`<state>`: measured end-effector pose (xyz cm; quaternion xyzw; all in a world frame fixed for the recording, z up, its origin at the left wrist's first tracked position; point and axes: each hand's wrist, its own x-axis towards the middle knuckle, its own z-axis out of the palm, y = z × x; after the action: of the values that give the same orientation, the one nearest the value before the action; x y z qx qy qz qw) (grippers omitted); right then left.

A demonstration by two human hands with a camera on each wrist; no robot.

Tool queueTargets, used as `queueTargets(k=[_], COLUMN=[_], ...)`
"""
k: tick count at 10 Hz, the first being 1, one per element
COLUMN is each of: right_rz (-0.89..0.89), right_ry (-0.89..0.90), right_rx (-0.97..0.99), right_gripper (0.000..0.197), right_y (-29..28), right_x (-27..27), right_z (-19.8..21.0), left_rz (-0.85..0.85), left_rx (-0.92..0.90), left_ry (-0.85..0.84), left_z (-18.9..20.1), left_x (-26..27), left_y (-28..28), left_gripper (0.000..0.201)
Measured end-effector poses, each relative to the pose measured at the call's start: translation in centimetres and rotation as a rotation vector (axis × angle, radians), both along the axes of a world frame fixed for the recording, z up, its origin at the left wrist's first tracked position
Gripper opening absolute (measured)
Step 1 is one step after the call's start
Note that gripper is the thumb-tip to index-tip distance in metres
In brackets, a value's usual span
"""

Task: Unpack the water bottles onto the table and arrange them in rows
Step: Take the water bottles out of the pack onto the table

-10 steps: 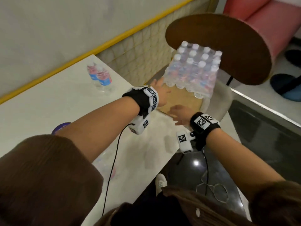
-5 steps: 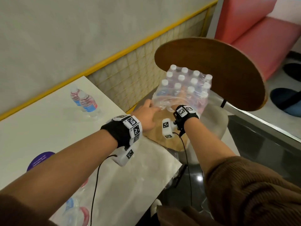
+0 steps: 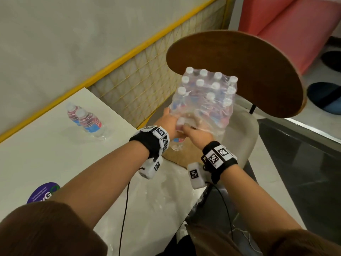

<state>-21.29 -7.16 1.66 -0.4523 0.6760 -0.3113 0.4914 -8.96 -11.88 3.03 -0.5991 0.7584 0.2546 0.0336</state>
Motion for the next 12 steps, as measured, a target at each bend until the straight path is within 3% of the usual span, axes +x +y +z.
queueTargets(k=[1,2,3,4,5,6,7,8,9,11,12], right_rz=[-0.124,-0.082,-0.089,0.03,0.296,0.148,0.072,0.171,0.427,1.062,1.262], right_ry=[0.092,0.164,0.184,0.427,0.69,0.404,0.24,0.149,0.004,0.025,0.101], right_rx=[0.09,0.227,0.254,0.22,0.183,0.13,0.032,-0.031,0.011,0.141,0.176], right_gripper=[0.028,0.047,0.045,0.052,0.06,0.057,0.036,0.031,0.03,0.033,0.042], right_y=[-1.8,-3.2,-3.3,-3.0,-1.3,-0.9,0.0,2.7,6.1,12.9,15.1], right_x=[-1.7,-3.0,-3.1,-3.5,-3.2,-1.5,0.0,0.9,2.5,9.3,12.6], right_z=[-0.6,-1.0,1.7,0.7,-1.6,-1.6,-0.9,0.7,2.2,3.1,2.2], left_rz=[-0.018,0.003,-0.009,-0.015,-0.035,-0.023,-0.015,-0.01,0.013,-0.059,-0.106], left_rx=[-0.012,-0.092,-0.175,-0.096,0.036,0.052,0.047,0.062,0.068,0.111,0.143], left_ry=[-0.008,0.001,-0.018,-0.008,0.04,0.076,0.068,0.045,0.014,-0.151,-0.251], left_z=[-0.1,-0.8,-0.4,0.1,0.2,0.8,1.8,3.0,4.3,6.0,5.7], left_x=[0.1,0.6,2.0,3.5,4.4,4.9,6.0,8.4,11.4,16.2,17.6], left_y=[0.2,1.1,1.9,2.3,2.7,3.2,3.9,5.0,6.6,10.7,12.6], left_gripper=[0.05,0.064,0.049,0.051,0.057,0.055,0.054,0.046,0.04,0.038,0.042])
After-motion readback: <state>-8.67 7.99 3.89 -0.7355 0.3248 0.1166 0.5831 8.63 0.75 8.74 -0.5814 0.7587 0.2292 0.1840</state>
